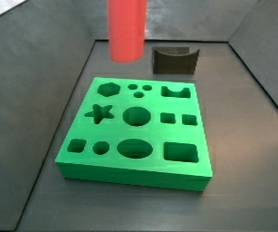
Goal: Pick up the oval object. Move up. Place the oval object on the fixture. Regrasp the oval object. Move to above the board. Insert the oval object.
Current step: Insert the oval object.
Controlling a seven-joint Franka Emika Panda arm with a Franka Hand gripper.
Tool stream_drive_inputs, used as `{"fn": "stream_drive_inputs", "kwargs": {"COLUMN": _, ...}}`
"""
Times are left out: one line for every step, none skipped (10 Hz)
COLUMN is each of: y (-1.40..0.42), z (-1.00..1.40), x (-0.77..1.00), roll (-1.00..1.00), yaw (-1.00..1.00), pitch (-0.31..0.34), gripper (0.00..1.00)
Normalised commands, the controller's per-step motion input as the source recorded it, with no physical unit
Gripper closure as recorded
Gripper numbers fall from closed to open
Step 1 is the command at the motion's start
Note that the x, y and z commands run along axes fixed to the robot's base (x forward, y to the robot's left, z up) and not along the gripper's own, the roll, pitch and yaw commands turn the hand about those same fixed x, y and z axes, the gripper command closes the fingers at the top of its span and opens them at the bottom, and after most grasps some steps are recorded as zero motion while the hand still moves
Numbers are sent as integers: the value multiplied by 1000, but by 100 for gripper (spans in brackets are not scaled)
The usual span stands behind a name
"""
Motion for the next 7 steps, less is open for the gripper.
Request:
{"fn": "stream_drive_inputs", "kwargs": {"y": 0, "z": -109, "x": -189, "roll": 90, "yaw": -831, "pitch": 0, "gripper": 100}}
{"fn": "stream_drive_inputs", "kwargs": {"y": -57, "z": -131, "x": -129, "roll": 104, "yaw": -826, "pitch": 0, "gripper": 100}}
{"fn": "stream_drive_inputs", "kwargs": {"y": -157, "z": -120, "x": -14, "roll": 99, "yaw": -817, "pitch": 0, "gripper": 100}}
{"fn": "stream_drive_inputs", "kwargs": {"y": -260, "z": -143, "x": 0, "roll": 84, "yaw": -826, "pitch": 0, "gripper": 100}}
{"fn": "stream_drive_inputs", "kwargs": {"y": -351, "z": -129, "x": 103, "roll": 34, "yaw": -766, "pitch": 0, "gripper": 100}}
{"fn": "stream_drive_inputs", "kwargs": {"y": -351, "z": -160, "x": 71, "roll": 50, "yaw": -780, "pitch": 0, "gripper": 100}}
{"fn": "stream_drive_inputs", "kwargs": {"y": -320, "z": -191, "x": 43, "roll": 54, "yaw": -780, "pitch": 0, "gripper": 100}}
